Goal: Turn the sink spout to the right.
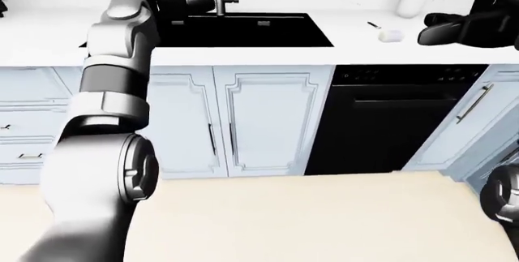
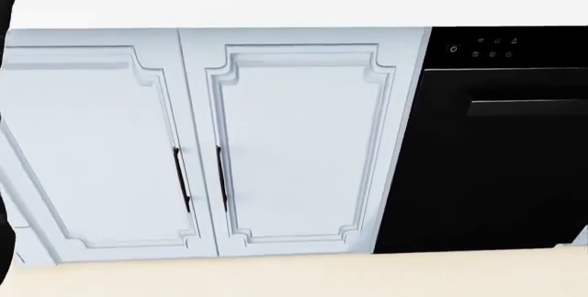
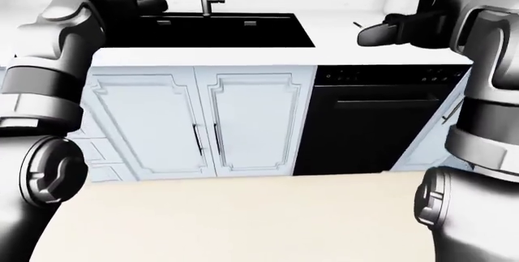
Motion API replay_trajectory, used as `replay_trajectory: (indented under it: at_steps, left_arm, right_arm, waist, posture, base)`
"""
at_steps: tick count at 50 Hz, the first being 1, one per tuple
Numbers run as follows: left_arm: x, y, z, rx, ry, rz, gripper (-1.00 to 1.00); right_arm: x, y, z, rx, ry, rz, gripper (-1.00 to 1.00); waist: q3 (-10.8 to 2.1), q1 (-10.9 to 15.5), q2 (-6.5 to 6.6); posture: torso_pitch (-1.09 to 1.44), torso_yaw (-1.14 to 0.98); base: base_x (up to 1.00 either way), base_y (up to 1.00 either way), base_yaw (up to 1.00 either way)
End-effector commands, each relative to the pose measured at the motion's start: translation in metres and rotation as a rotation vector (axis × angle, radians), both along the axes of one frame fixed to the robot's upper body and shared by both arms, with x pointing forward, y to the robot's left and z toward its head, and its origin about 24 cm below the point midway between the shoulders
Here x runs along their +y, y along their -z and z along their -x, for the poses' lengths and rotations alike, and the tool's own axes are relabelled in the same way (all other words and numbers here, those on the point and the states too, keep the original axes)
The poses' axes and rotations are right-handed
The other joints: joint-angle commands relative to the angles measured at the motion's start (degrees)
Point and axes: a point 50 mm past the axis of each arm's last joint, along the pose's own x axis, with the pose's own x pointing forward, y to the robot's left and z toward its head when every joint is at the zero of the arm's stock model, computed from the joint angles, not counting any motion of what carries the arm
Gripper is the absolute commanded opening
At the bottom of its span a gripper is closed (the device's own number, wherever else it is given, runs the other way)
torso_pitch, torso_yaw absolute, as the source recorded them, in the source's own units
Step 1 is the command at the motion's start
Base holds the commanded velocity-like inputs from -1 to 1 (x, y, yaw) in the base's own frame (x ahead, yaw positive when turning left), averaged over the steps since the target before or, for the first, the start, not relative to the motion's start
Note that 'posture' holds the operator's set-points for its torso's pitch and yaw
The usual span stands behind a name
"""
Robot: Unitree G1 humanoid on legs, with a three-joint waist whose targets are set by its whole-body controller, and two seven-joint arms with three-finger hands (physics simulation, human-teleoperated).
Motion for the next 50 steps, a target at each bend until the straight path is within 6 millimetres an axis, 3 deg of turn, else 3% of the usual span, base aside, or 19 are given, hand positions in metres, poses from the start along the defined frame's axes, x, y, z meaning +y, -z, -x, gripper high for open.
replay_trajectory:
  at_steps: [1, 5, 7, 10, 13, 15, 16, 18, 25, 27, 29, 30, 32, 34, 35, 36, 39, 42, 50]
  left_arm:
    - [-0.004, -0.028, 0.006, -0.109, 0.013, -0.011, 1.00]
    - [-0.004, -0.027, 0.005, -0.108, 0.012, -0.011, 1.00]
    - [-0.004, -0.029, 0.006, -0.110, 0.013, -0.012, 1.00]
    - [-0.004, -0.030, 0.006, -0.111, 0.013, -0.013, 1.00]
    - [-0.005, -0.030, 0.006, -0.111, 0.013, -0.013, 1.00]
    - [-0.005, -0.031, 0.006, -0.112, 0.013, -0.013, 1.00]
    - [-0.004, -0.031, 0.006, -0.112, 0.013, -0.013, 1.00]
    - [-0.003, -0.031, 0.007, -0.113, 0.010, -0.012, 1.00]
    - [0.004, -0.031, 0.006, -0.110, -0.009, -0.012, 1.00]
    - [0.005, -0.031, 0.006, -0.109, -0.014, -0.011, 1.00]
    - [0.007, -0.031, 0.006, -0.108, -0.019, -0.010, 1.00]
    - [0.008, -0.031, 0.006, -0.108, -0.022, -0.008, 1.00]
    - [0.009, -0.032, 0.006, -0.106, -0.026, -0.005, 1.00]
    - [0.011, -0.032, 0.006, -0.105, -0.033, -0.001, 1.00]
    - [0.013, -0.032, 0.006, -0.106, -0.039, 0.000, 1.00]
    - [0.016, -0.032, 0.006, -0.105, -0.051, 0.003, 1.00]
    - [0.024, -0.032, 0.007, -0.101, -0.073, 0.011, 1.00]
    - [0.032, -0.033, 0.009, -0.104, -0.096, 0.016, 1.00]
    - [0.043, -0.037, 0.012, -0.116, -0.139, -0.004, 1.00]
  right_arm:
    - [-0.001, -0.020, 0.003, -0.100, 0.006, 0.040, 1.00]
    - [0.002, -0.021, 0.000, -0.097, -0.005, 0.043, 1.00]
    - [0.002, -0.021, -0.001, -0.093, -0.004, 0.043, 1.00]
    - [0.003, -0.021, -0.001, -0.090, -0.007, 0.045, 1.00]
    - [0.002, -0.021, 0.000, -0.089, -0.007, 0.045, 1.00]
    - [0.002, -0.022, 0.001, -0.090, -0.006, 0.046, 1.00]
    - [0.002, -0.022, 0.001, -0.090, -0.007, 0.047, 1.00]
    - [0.002, -0.022, 0.000, -0.087, -0.008, 0.048, 1.00]
    - [0.003, -0.025, 0.000, -0.089, -0.008, 0.052, 1.00]
    - [0.003, -0.027, 0.000, -0.089, -0.009, 0.054, 1.00]
    - [0.004, -0.029, 0.000, -0.091, -0.010, 0.057, 1.00]
    - [0.004, -0.030, 0.000, -0.091, -0.011, 0.059, 1.00]
    - [0.004, -0.032, 0.000, -0.093, -0.012, 0.060, 1.00]
    - [0.004, -0.033, 0.000, -0.094, -0.011, 0.062, 1.00]
    - [0.005, -0.033, 0.000, -0.094, -0.015, 0.066, 1.00]
    - [0.005, -0.035, 0.001, -0.103, -0.019, 0.064, 1.00]
    - [0.004, -0.035, 0.004, -0.106, -0.019, 0.060, 1.00]
    - [0.003, -0.036, 0.005, -0.109, -0.018, 0.058, 1.00]
    - [0.002, -0.036, 0.006, -0.113, -0.018, 0.057, 1.00]
  waist:
    - [-0.80, -0.23, -0.05]
    - [-1.27, -0.22, 0.32]
    - [-2.50, -0.15, 0.15]
    - [-2.67, -0.30, 1.19]
    - [-2.14, -0.85, 3.20]
    - [-3.02, -1.33, 6.29]
    - [-2.87, -1.05, 5.48]
    - [-2.08, -1.15, 5.91]
    - [-2.09, -0.02, 2.37]
    - [-2.43, 0.36, 0.48]
    - [-3.57, 0.65, -2.98]
    - [-3.45, 0.36, -1.63]
    - [-2.58, 0.36, -2.34]
    - [-2.84, -0.14, -1.26]
    - [-1.16, -0.18, -0.95]
    - [-1.36, -0.11, -1.29]
    - [-0.50, -0.29, -0.20]
    - [-1.50, -0.75, 3.68]
    - [-2.32, -0.69, 2.64]
  posture:
    - [0.00, 0.00]
    - [0.00, 0.00]
    - [0.00, 0.00]
    - [0.00, 0.00]
    - [0.00, 0.00]
    - [0.00, 0.00]
    - [0.00, 0.00]
    - [0.00, 0.00]
    - [0.00, 0.00]
    - [0.00, 0.00]
    - [0.00, 0.00]
    - [0.00, 0.00]
    - [0.00, 0.00]
    - [0.00, 0.00]
    - [0.00, 0.00]
    - [0.00, 0.00]
    - [0.00, 0.00]
    - [0.00, 0.00]
    - [0.00, 0.00]
  base:
    - [0.41, 0.00, 0.00]
    - [0.39, 0.00, 0.00]
    - [0.32, 0.00, 0.00]
    - [0.32, 0.00, 0.00]
    - [0.32, 0.00, 0.00]
    - [0.33, 0.00, 0.00]
    - [0.34, 0.00, 0.00]
    - [0.37, 0.00, 0.00]
    - [0.37, 0.00, 0.00]
    - [0.37, 0.00, 0.00]
    - [0.36, 0.00, 0.00]
    - [0.36, 0.00, 0.00]
    - [0.37, 0.00, 0.00]
    - [0.36, 0.00, 0.00]
    - [0.03, 0.00, 0.00]
    - [0.00, 0.00, 0.00]
    - [0.00, 0.00, 0.00]
    - [0.00, 0.00, 0.00]
    - [0.00, 0.00, 0.00]
